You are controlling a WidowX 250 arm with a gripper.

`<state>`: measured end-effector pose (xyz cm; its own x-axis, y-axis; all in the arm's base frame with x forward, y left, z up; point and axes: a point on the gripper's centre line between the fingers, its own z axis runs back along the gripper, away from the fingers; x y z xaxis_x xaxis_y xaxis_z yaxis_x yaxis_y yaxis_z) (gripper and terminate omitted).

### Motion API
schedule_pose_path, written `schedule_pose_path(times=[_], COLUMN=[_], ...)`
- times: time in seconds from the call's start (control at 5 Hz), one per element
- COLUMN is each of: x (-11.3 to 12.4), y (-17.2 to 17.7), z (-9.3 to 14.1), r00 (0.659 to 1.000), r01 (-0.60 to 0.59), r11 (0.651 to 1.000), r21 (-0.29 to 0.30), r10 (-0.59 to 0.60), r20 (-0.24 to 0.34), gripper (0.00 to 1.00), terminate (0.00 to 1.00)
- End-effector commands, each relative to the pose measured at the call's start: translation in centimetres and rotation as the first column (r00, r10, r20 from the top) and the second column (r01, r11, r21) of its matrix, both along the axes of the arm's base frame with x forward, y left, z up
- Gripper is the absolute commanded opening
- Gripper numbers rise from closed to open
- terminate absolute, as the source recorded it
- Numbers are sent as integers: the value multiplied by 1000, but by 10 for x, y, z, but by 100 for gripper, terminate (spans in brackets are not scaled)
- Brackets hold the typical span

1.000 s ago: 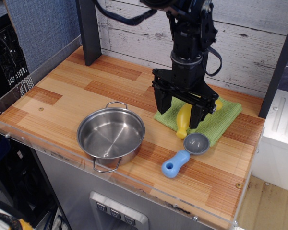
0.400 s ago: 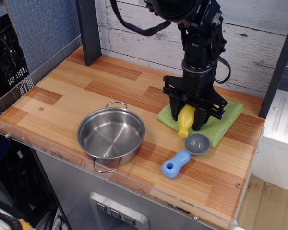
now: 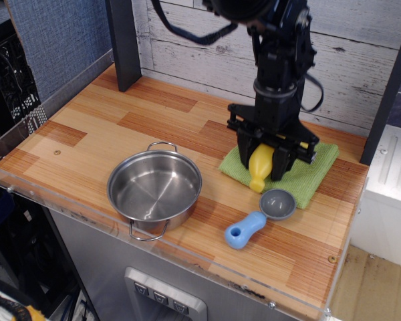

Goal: Pick the banana and put it in the stainless steel pot

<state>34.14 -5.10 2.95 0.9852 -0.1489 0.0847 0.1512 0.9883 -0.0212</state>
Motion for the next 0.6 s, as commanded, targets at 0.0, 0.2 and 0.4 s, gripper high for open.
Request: schedule_pose_path(times=[0.0, 0.2, 0.4], x=[11, 6, -14], y=[4, 6, 16], z=[47, 59, 72], r00=[994, 993, 991], r01=[-25, -23, -20], r11=[999, 999, 1000], r21=[-22, -30, -10], r10=[27, 27, 21], r20=[109, 119, 132], gripper=[0, 0, 0], terminate=[0, 0, 0])
